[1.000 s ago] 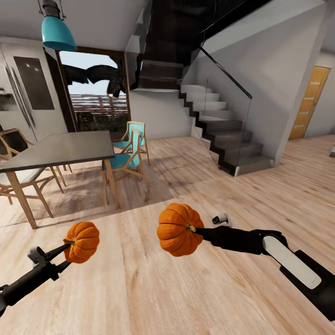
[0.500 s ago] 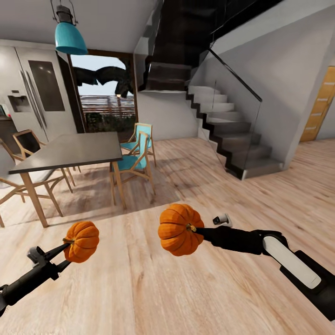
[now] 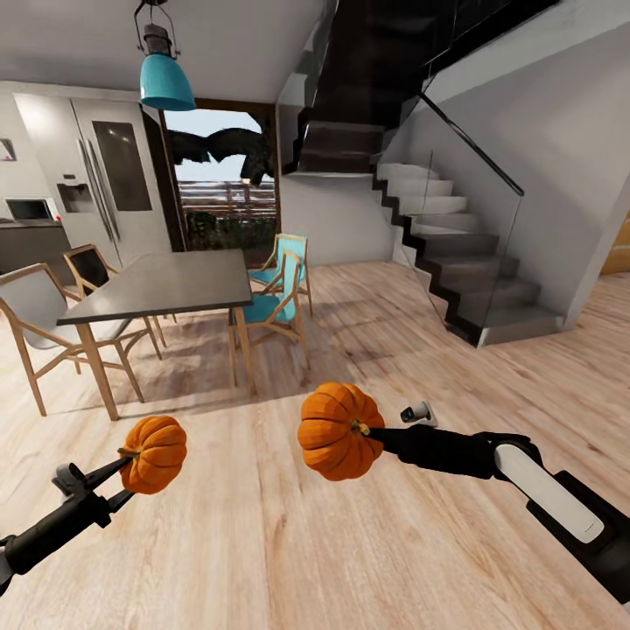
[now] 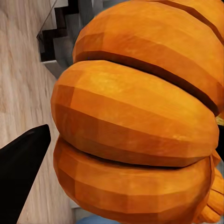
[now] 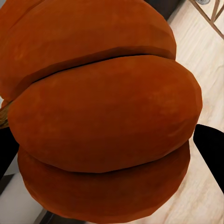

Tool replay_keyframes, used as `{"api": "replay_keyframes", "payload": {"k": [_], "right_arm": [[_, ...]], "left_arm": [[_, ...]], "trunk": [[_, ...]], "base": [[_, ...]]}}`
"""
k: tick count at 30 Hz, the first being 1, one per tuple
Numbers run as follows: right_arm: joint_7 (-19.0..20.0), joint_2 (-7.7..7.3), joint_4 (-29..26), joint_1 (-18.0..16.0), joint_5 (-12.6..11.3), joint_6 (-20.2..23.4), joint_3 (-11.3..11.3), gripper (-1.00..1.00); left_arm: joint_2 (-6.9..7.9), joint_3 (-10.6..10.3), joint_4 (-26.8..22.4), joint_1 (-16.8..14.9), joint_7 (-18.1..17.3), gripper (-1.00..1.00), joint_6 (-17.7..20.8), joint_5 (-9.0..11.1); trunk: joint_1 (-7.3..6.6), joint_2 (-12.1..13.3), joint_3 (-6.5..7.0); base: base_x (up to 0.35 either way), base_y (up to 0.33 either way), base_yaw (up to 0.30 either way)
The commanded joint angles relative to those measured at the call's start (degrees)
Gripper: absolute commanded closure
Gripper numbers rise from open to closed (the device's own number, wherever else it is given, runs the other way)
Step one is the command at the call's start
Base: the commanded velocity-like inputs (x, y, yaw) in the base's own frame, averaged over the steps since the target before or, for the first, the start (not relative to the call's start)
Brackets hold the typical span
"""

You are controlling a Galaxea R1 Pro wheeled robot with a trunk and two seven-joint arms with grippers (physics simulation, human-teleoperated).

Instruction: Place each of the two pumpkins and all three candles from the living room inside a cabinet in the living room (use any cabinet), then make sure every cabinet is closed, and position the cauldron so it is next to a table in the living room.

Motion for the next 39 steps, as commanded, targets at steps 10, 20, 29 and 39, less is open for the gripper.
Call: {"api": "replay_keyframes", "payload": {"k": [10,20,29,39], "right_arm": [[-0.1,0.0,0.0,-0.1,-0.3,0.3,0.1,1.0],[-0.1,0.0,0.0,-0.1,-0.3,0.3,0.1,1.0],[-0.1,-0.11,0.0,-0.1,-0.4,0.3,0.0,1.0],[-0.2,-0.09,0.0,-0.1,-0.3,0.4,0.0,1.0]], "left_arm": [[0.03,-0.4,0.0,0.0,-0.1,1.0,0.5,0.2],[0.01,-0.4,0.0,0.0,-0.1,1.0,0.5,0.2],[-0.06,-1.5,-0.1,-0.1,-0.3,1.0,0.5,0.3],[0.01,-2.7,-0.1,-0.1,-0.5,1.0,0.6,0.4]], "trunk": [[-2.21,4.0,1.74],[-4.41,8.0,3.54],[-6.38,11.6,5.15],[-8.58,15.6,6.95]], "base": [[0.0,0.0,0.168],[0.0,0.0,0.275],[0.0,0.0,0.276],[0.0,0.0,0.276]]}}
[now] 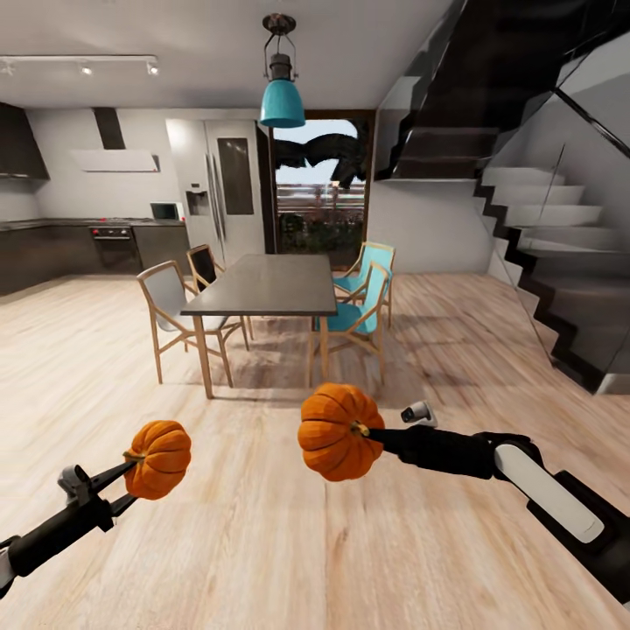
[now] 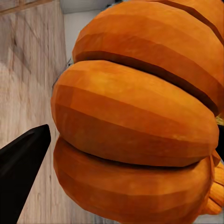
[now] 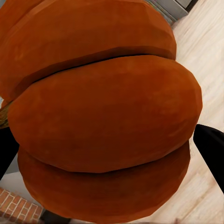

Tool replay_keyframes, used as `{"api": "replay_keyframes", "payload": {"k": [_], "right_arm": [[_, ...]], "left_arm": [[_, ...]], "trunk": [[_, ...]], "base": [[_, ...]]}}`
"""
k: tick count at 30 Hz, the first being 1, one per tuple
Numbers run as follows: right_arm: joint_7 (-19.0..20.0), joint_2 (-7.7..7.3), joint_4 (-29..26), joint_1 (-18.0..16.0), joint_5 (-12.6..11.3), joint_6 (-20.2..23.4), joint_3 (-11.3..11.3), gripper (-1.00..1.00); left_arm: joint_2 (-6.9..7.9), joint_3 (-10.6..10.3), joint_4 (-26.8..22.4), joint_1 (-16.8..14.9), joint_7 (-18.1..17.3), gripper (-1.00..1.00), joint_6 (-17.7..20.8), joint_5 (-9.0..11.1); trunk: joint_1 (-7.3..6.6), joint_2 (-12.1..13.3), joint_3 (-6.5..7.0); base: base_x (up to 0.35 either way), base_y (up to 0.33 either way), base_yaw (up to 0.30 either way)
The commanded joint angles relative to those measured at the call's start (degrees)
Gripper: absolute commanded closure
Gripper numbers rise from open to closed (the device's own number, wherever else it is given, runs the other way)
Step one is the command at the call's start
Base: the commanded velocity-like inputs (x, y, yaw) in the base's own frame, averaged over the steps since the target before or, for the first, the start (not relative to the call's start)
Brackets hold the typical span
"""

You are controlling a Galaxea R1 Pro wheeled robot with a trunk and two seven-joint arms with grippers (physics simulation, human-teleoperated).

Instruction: Place each of the two pumpkins and all three candles from the living room inside a cabinet in the living room (use any cabinet), then make sure every cabinet is closed, and position the cauldron so it is next to a table in the living room.

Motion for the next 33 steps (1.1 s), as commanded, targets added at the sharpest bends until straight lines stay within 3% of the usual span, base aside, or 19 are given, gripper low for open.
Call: {"api": "replay_keyframes", "payload": {"k": [1,8,20,26,33], "right_arm": [[-0.1,-0.02,0.0,-0.1,-0.8,0.4,0.1,1.0],[-0.2,0.16,3.9,-0.1,-0.6,0.4,0.0,1.0],[-0.2,0.54,4.3,-0.1,-0.3,0.3,0.1,1.0],[0.0,0.75,4.4,-0.1,-0.3,0.0,0.1,1.0],[-0.5,1.69,4.5,0.0,-0.3,-0.9,0.3,1.0]], "left_arm": [[0.06,-0.1,0.0,-0.1,-0.1,1.0,0.5,0.4],[0.15,-0.1,0.0,-0.1,-0.1,1.0,0.5,0.4],[0.21,0.0,0.0,-0.1,-0.2,1.0,0.6,0.4],[0.56,-0.2,0.0,-0.1,-0.1,1.0,3.7,0.3],[0.86,-0.9,0.0,0.0,-0.1,1.0,4.2,0.2]], "trunk": [[-0.23,0.4,0.13],[-1.77,3.2,1.39],[-4.41,8.0,3.54],[-5.72,10.4,4.62],[-7.26,13.2,5.87]], "base": [[0.0,0.0,0.275],[0.0,0.0,0.275],[0.0,0.0,0.275],[0.0,0.0,0.275],[0.0,0.0,0.275]]}}
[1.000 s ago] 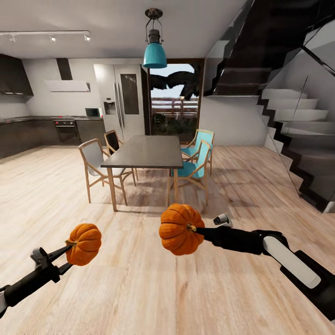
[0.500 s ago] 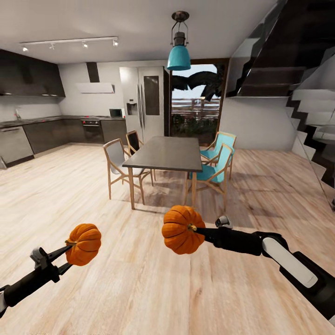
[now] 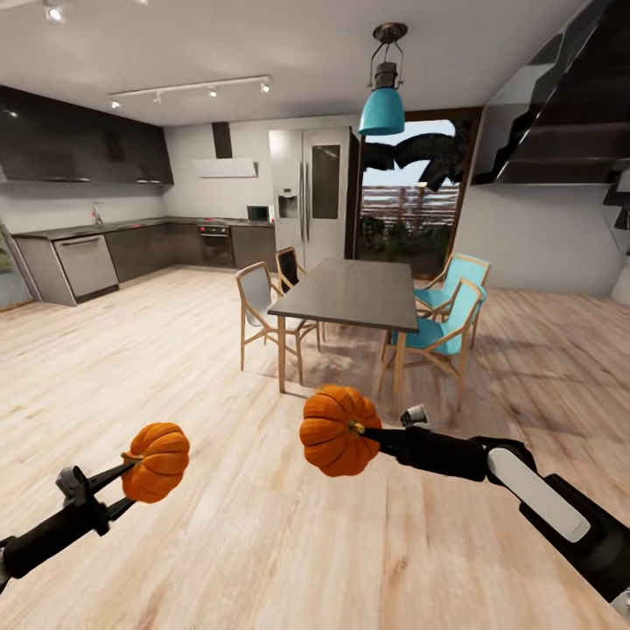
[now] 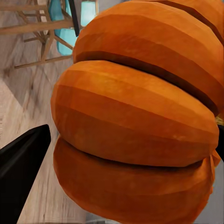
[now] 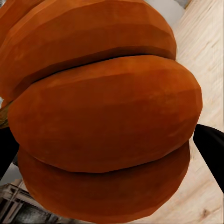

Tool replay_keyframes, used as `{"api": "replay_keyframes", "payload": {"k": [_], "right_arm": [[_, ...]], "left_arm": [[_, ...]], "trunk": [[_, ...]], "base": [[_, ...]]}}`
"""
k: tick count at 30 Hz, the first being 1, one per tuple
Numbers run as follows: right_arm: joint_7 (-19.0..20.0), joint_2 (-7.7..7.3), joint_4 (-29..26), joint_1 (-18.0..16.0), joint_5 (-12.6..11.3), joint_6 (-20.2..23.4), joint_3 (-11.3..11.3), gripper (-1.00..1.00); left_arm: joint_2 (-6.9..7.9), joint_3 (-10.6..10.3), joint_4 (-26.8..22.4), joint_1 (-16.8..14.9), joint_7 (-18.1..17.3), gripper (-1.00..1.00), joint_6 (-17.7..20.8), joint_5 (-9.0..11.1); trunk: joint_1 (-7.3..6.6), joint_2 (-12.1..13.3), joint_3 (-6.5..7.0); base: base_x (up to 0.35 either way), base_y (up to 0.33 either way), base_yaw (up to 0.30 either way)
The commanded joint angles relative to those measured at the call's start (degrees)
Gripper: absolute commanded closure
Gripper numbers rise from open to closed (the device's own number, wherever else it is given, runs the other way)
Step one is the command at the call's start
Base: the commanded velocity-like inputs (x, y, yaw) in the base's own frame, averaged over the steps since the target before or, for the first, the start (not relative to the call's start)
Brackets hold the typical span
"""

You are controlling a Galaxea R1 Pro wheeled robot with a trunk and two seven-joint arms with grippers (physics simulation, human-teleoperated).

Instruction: Place each of the two pumpkins and all three candles from the living room inside a cabinet in the living room (use any cabinet), then make sure every cabinet is closed, and position the cauldron so it is next to a table in the living room.

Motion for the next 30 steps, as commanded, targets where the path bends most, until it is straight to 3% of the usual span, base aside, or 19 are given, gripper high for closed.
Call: {"api": "replay_keyframes", "payload": {"k": [1,6,11,17,30], "right_arm": [[-0.1,0.89,0.5,0.0,-0.9,-0.4,0.1,1.0],[0.0,2.94,2.8,0.0,-0.4,-1.6,0.1,1.0],[0.1,3.24,5.2,0.0,1.7,-1.8,0.1,1.0],[0.0,3.93,9.6,0.0,2.0,-1.9,0.0,1.0],[0.2,3.91,10.4,0.1,1.8,-1.8,-0.3,1.0]], "left_arm": [[0.06,-0.8,-0.1,-0.1,-0.2,1.0,0.5,0.3],[0.14,-1.6,-0.4,-0.1,-0.2,1.0,0.5,0.3],[0.07,-1.8,-0.7,-0.1,-0.2,1.0,0.6,0.3],[1.47,-2.0,-2.1,-0.1,-0.2,1.0,1.3,0.3],[1.59,-2.1,-3.0,-0.1,-0.2,1.0,1.6,0.4]], "trunk": [[-0.23,0.4,0.13],[-1.33,2.4,1.03],[-2.43,4.4,1.92],[-3.74,6.8,3.0],[-6.6,12.0,5.33]], "base": [[0.0,0.0,0.275],[0.0,0.0,0.275],[0.0,0.0,0.275],[0.0,0.0,0.275],[0.0,0.0,0.275]]}}
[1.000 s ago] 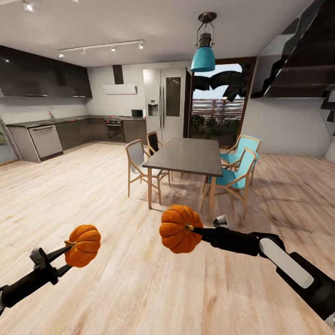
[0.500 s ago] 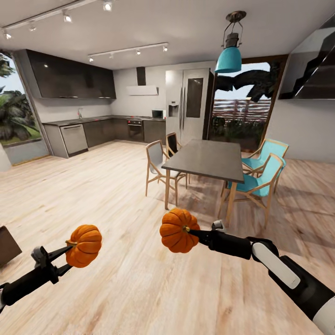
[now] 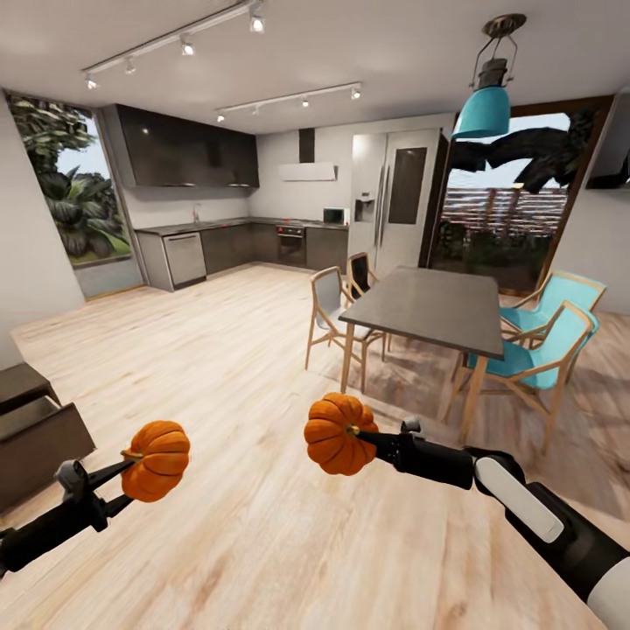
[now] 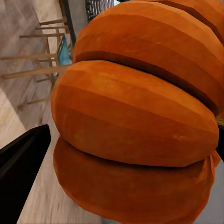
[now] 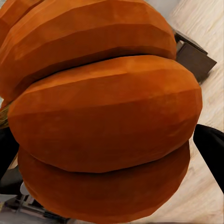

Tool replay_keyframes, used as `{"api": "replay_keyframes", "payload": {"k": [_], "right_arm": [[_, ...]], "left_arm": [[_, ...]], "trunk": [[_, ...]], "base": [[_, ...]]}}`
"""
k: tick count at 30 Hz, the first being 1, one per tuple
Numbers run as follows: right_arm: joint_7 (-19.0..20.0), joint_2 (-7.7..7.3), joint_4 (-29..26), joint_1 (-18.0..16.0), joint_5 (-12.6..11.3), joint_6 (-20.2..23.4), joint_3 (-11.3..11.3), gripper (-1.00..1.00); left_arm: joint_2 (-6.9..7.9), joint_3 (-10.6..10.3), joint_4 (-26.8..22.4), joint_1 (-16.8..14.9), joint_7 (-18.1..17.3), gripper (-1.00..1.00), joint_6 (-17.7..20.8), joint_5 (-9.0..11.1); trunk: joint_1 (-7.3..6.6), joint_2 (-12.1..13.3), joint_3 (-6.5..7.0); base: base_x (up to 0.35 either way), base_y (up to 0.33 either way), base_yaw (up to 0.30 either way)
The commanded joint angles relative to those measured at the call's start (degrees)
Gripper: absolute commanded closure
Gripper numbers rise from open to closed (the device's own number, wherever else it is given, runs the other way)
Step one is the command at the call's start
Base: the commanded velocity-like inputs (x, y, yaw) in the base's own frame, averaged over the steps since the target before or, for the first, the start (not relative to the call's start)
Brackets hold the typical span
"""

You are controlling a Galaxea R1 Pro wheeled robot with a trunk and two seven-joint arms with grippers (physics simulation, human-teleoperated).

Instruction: Place each of the two pumpkins and all three candles from the living room inside a cabinet in the living room (use any cabinet), then make sure every cabinet is closed, and position the cauldron so it is next to a table in the living room.

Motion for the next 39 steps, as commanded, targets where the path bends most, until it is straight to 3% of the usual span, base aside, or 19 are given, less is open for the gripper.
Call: {"api": "replay_keyframes", "payload": {"k": [1,39], "right_arm": [[0.1,-0.12,-0.1,-0.1,-0.7,0.3,0.0,1.0],[-0.1,-0.04,-0.1,0.0,-0.7,0.4,0.1,1.0]], "left_arm": [[-0.05,-0.1,-0.1,-0.1,-0.1,1.0,0.5,0.4],[-0.28,-0.8,-0.2,-0.1,0.0,1.0,0.5,0.3]], "trunk": [[-0.23,0.4,0.13],[-8.57,15.6,6.95]], "base": [[0.0,0.0,0.275],[0.0,0.0,0.275]]}}
